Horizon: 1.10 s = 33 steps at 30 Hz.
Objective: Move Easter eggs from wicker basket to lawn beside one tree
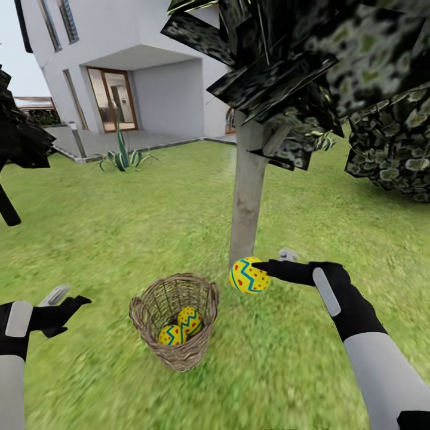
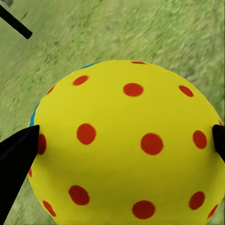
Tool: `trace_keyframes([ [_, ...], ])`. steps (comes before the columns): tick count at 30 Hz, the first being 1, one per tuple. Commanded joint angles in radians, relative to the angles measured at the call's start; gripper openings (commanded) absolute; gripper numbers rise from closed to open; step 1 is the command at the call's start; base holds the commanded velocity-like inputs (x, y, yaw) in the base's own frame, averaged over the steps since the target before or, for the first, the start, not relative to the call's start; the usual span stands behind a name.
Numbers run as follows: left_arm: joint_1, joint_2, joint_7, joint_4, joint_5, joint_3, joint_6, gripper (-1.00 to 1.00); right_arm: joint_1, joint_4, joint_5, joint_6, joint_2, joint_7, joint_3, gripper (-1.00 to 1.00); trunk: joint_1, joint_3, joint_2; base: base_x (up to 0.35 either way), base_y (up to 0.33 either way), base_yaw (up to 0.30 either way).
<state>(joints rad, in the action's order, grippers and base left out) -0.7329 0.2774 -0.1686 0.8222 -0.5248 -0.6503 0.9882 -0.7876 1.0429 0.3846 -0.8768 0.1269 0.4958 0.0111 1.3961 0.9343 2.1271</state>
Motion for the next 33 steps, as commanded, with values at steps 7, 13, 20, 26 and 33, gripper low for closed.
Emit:
trace_keyframes([
  [7,0.0,-0.039,-0.009,-0.002,-0.009,0.003,-0.006,1.0,-0.001,-0.114,-0.013,0.133,0.027,-0.198,0.004,-1.0,-0.027,-0.021,-0.049,0.0,0.0,-0.154],
  [13,0.0,-0.075,0.002,-0.002,-0.016,0.126,-0.016,1.0,0.01,-0.195,-0.101,0.159,0.023,-0.212,0.007,-1.0,-0.031,-0.024,-0.056,0.0,0.0,-0.095],
  [20,0.0,-0.099,0.003,-0.001,-0.017,0.133,-0.016,1.0,0.016,-0.205,-0.113,0.166,0.02,-0.213,0.007,-1.0,-0.031,-0.026,-0.056,0.0,0.0,-0.29],
  [26,0.0,-0.104,0.003,0.008,-0.017,0.135,-0.014,1.0,0.016,-0.205,-0.111,0.168,0.021,-0.212,0.007,-1.0,-0.031,-0.028,-0.056,0.0,0.0,-0.245],
  [33,0.0,-0.106,0.004,0.006,-0.017,0.185,-0.014,1.0,0.016,-0.213,-0.111,0.168,0.022,-0.212,0.007,-1.0,-0.031,-0.028,-0.056,0.04,-0.06,-0.013],
])
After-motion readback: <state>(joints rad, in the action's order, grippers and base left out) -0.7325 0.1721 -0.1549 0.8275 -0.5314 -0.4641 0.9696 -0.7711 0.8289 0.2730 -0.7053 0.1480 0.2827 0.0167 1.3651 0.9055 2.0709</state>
